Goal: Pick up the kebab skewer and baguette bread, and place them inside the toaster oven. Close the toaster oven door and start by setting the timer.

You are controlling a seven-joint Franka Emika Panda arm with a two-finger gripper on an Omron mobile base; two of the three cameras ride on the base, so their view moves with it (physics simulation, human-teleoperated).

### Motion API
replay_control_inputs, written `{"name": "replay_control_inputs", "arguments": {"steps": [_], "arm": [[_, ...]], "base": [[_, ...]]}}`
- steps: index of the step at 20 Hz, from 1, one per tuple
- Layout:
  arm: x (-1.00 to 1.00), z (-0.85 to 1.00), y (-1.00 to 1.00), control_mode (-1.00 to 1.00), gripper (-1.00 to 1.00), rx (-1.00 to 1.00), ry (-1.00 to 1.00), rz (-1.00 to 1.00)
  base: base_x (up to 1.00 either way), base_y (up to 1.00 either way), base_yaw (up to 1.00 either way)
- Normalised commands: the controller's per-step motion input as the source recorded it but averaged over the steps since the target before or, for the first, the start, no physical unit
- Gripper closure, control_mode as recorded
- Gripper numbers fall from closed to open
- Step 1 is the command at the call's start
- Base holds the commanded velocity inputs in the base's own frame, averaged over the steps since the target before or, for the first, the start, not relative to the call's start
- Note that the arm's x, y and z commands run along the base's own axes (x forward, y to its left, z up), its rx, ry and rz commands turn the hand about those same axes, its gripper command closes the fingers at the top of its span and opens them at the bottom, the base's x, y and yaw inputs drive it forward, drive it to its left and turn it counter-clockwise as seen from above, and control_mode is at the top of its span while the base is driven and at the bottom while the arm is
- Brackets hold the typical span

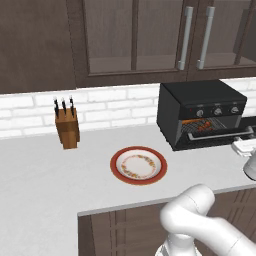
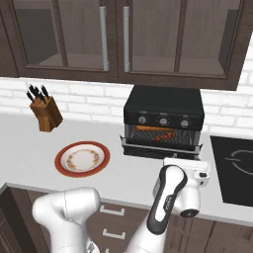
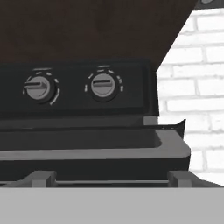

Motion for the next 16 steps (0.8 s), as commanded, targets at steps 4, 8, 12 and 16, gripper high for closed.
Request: {"name": "replay_control_inputs", "arguments": {"steps": [4, 8, 12, 16], "arm": [[0.35, 0.15, 0.16, -1.0, -1.0, 0.0, -0.01, 0.01], [0.31, 0.36, 0.12, -1.0, -1.0, 0.0, -0.03, 0.0], [0.26, 0.23, 0.13, -1.0, -1.0, 0.0, -0.01, 0.0], [0.08, 0.02, 0.12, -1.0, -1.0, 0.0, 0.03, 0.0]], "base": [[0.0, 0.0, 0.0], [0.0, 0.0, 0.0], [0.0, 0.0, 0.0], [0.0, 0.0, 0.0]]}}
